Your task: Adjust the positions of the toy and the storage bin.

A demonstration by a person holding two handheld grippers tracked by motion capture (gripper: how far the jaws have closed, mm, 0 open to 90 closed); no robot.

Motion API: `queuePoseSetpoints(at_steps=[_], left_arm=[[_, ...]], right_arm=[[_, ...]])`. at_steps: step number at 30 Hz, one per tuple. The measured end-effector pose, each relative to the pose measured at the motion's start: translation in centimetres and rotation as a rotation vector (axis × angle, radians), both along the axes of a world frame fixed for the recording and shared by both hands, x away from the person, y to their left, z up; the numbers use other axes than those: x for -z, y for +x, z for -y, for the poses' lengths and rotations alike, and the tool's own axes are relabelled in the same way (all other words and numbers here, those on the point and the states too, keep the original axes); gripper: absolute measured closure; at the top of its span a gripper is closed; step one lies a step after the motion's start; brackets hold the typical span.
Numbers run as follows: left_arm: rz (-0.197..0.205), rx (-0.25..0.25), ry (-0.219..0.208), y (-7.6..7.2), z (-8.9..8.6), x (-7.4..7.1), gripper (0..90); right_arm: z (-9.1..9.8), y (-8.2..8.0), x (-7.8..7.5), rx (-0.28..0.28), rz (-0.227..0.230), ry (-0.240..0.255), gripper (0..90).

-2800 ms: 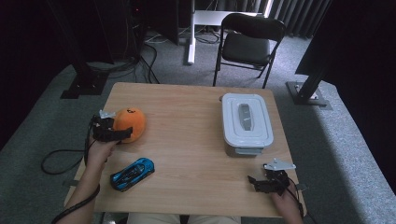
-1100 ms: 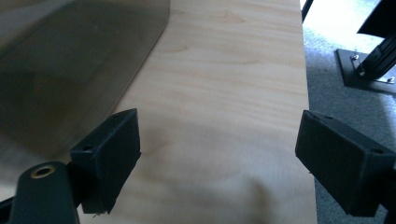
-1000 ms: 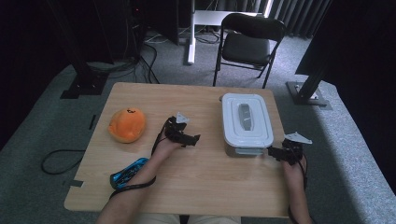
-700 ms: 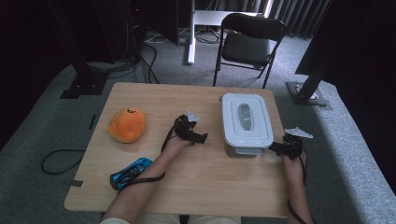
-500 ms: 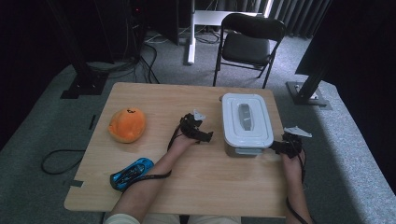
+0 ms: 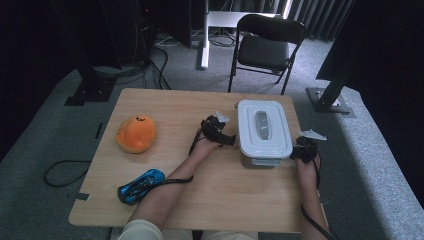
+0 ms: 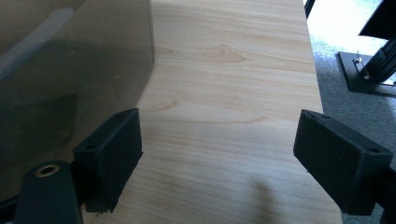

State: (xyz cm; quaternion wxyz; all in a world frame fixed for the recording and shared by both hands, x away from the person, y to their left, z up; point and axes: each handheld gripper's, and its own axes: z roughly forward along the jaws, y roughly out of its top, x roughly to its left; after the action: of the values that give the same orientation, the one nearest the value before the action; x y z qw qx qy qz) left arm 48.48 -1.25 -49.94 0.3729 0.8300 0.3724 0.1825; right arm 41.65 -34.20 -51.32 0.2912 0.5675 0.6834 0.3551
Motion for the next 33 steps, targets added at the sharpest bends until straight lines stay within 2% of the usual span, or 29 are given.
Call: queuePoseSetpoints(at_steps=[3,5,9,11,14,18,22,30,33], left_arm=[[0.013,0.02,0.015,-0.1,0.5,-0.4,0.5],[0.018,0.011,0.039,0.0,0.6,-0.6,0.5],[0.009,0.006,0.039,0.0,0.3,-0.7,0.5],[0.01,0.0,0.041,-0.2,-0.1,-0.8,0.5],[0.007,0.0,0.046,-0.2,-0.3,-0.8,0.5],[0.016,-0.001,0.06,-0.8,-1.1,-1.0,0.5],[0.022,-0.007,0.073,-1.3,-2.1,-1.2,0.5],[0.015,-0.033,0.069,-2.9,-5.0,-1.3,0.6],[0.019,-0.044,0.083,-3.5,-5.9,-1.3,0.6]], right_arm=[[-0.1,0.1,-0.1,-0.018,-0.005,-0.002,15.1],[-0.2,0.1,-0.2,-0.041,-0.005,0.003,16.1],[-0.6,0.1,-0.2,-0.073,-0.002,0.041,16.4],[-1.0,0.1,-0.2,-0.08,-0.002,0.039,17.3],[-1.7,0.1,-0.4,-0.084,-0.001,0.004,19.5],[-2.5,0.0,-0.7,-0.098,0.003,-0.02,20.9],[-3.3,0.0,-0.7,-0.115,0.012,-0.006,21.9],[-5.7,0.0,-1.1,-0.191,0.021,-0.018,22.8],[-6.7,-0.2,-1.3,-0.219,0.029,-0.03,23.6]])
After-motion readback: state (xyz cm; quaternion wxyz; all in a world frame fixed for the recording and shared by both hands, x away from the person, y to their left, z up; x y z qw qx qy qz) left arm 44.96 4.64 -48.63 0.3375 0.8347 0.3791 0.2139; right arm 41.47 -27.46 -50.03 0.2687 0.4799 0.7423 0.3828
